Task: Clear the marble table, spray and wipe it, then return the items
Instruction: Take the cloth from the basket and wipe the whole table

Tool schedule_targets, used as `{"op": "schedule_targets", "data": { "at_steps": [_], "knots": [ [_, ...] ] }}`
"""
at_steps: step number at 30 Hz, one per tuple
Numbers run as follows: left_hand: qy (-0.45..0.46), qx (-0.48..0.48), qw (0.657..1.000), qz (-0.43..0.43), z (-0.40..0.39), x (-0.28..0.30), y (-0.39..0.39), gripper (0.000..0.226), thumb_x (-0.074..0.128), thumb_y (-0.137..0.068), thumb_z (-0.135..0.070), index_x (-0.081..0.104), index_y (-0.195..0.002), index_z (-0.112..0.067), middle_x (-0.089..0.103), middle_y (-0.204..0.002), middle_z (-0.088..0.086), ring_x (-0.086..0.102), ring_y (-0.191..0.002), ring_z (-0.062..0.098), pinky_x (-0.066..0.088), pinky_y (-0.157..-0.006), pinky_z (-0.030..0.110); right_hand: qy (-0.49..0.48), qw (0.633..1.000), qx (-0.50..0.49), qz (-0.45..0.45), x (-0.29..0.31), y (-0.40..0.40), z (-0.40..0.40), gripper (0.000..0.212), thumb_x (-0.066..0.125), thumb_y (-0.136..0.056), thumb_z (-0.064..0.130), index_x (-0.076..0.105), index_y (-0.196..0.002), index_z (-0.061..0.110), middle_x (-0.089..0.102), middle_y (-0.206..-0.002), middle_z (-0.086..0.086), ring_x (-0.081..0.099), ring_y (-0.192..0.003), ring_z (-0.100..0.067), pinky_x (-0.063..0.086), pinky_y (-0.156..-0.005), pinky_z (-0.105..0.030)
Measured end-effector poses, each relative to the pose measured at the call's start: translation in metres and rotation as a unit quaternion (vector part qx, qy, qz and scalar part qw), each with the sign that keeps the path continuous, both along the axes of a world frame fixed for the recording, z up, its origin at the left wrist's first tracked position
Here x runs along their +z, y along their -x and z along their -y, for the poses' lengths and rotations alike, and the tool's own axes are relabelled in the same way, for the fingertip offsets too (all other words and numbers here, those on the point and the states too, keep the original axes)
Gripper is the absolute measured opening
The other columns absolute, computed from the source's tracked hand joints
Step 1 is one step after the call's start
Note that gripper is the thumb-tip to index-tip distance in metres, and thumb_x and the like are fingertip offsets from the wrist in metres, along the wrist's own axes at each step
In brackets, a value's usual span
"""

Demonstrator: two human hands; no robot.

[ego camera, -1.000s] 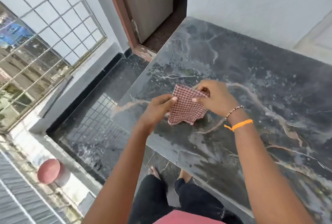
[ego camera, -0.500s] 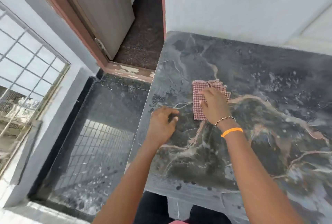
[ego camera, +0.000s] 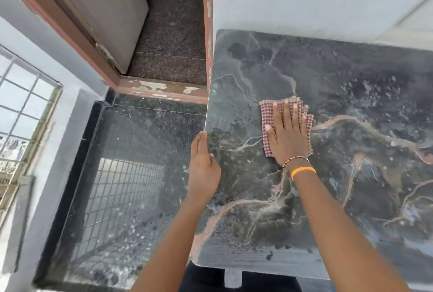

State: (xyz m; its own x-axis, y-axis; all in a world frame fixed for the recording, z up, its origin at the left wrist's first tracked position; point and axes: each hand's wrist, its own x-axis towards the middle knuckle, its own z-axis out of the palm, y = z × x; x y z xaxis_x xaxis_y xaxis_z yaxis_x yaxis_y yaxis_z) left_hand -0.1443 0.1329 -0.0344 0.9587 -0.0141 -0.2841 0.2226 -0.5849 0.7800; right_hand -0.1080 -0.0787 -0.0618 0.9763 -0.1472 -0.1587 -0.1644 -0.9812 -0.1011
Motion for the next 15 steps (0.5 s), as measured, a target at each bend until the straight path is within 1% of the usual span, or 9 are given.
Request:
{"op": "schedule_targets", "data": {
  "at_steps": [1,3,5,6,8,10,11,13,15],
  "knots": [
    [0.012,0.018,1.000,-0.002,0.000,0.000,0.000,0.060,0.035,-0.091,0.011,0.021,-0.146,-0.007,0.022,-0.152,0.007,0.025,-0.140,0.018,0.014,-0.092,-0.005,-0.005,1.000,0.002,-0.003,0.000,-0.003,-0.013,0.071,0.001,-0.084,0.046,0.008,-0.149,0.018,0.007,-0.157,-0.014,0.002,-0.145,-0.034,0.000,-0.118,-0.047],
    [0.044,0.046,0.998,-0.006,-0.002,-0.001,-0.001,0.063,0.031,-0.087,0.016,0.022,-0.146,-0.007,0.027,-0.151,0.007,0.025,-0.140,0.018,0.017,-0.103,0.008,-0.015,1.000,0.026,-0.002,-0.001,-0.013,-0.048,0.065,0.005,-0.089,0.044,0.005,-0.149,0.021,0.006,-0.158,-0.013,0.002,-0.146,-0.033,0.001,-0.119,-0.047],
    [0.071,0.067,0.995,0.001,-0.006,-0.003,-0.001,0.066,0.027,-0.085,0.019,0.022,-0.145,-0.007,0.031,-0.149,0.010,0.029,-0.139,0.020,0.021,-0.108,0.017,-0.022,0.996,0.088,0.005,-0.003,-0.020,-0.085,0.060,0.011,-0.093,0.042,0.006,-0.149,0.022,0.008,-0.158,-0.012,0.004,-0.146,-0.033,0.000,-0.118,-0.047],
    [0.075,0.082,0.994,0.007,-0.008,-0.004,-0.002,0.067,0.026,-0.084,0.020,0.022,-0.145,-0.007,0.034,-0.147,0.012,0.032,-0.138,0.021,0.024,-0.108,0.019,-0.023,0.992,0.127,0.012,-0.003,-0.022,-0.101,0.059,0.012,-0.093,0.041,0.009,-0.149,0.023,0.010,-0.158,-0.012,0.007,-0.145,-0.033,0.000,-0.118,-0.047],
    [0.068,0.121,0.990,0.001,-0.010,-0.005,-0.004,0.068,0.025,-0.084,0.020,0.021,-0.146,-0.008,0.035,-0.146,0.012,0.035,-0.136,0.020,0.027,-0.105,0.018,-0.022,0.979,0.202,0.016,-0.004,-0.023,-0.115,0.058,0.014,-0.093,0.043,0.018,-0.147,0.024,0.018,-0.156,-0.010,0.012,-0.145,-0.032,0.001,-0.118,-0.048],
    [0.067,0.140,0.988,-0.008,-0.010,-0.004,-0.008,0.067,0.026,-0.085,0.018,0.021,-0.146,-0.011,0.033,-0.149,0.009,0.032,-0.138,0.018,0.026,-0.106,0.020,-0.020,0.967,0.255,0.016,-0.006,-0.023,-0.108,0.056,0.017,-0.093,0.044,0.022,-0.146,0.028,0.022,-0.156,-0.006,0.017,-0.144,-0.029,0.001,-0.117,-0.048],
    [0.054,0.132,0.990,-0.009,-0.008,-0.003,-0.011,0.066,0.029,-0.086,0.015,0.021,-0.146,-0.011,0.031,-0.150,0.008,0.030,-0.139,0.018,0.025,-0.108,0.021,-0.021,0.963,0.269,0.017,-0.007,-0.024,-0.097,0.055,0.019,-0.093,0.045,0.022,-0.146,0.029,0.023,-0.156,-0.004,0.017,-0.144,-0.027,0.002,-0.116,-0.049],
    [0.005,0.093,0.996,-0.009,0.000,-0.002,-0.020,0.060,0.036,-0.091,0.006,0.021,-0.147,-0.012,0.030,-0.151,0.006,0.027,-0.140,0.019,0.023,-0.111,0.026,-0.024,0.966,0.255,0.020,-0.006,-0.032,-0.069,0.055,0.019,-0.093,0.045,0.020,-0.146,0.031,0.022,-0.156,-0.001,0.016,-0.145,-0.025,0.004,-0.117,-0.050],
    [-0.032,0.066,0.997,-0.011,0.012,0.000,-0.031,0.059,0.042,-0.094,-0.004,0.020,-0.147,-0.014,0.028,-0.151,0.005,0.025,-0.140,0.019,0.021,-0.112,0.027,-0.023,0.981,0.190,0.019,-0.006,-0.045,-0.033,0.058,0.014,-0.091,0.047,0.015,-0.147,0.032,0.016,-0.158,0.001,0.010,-0.146,-0.023,0.003,-0.117,-0.049]
  ]
}}
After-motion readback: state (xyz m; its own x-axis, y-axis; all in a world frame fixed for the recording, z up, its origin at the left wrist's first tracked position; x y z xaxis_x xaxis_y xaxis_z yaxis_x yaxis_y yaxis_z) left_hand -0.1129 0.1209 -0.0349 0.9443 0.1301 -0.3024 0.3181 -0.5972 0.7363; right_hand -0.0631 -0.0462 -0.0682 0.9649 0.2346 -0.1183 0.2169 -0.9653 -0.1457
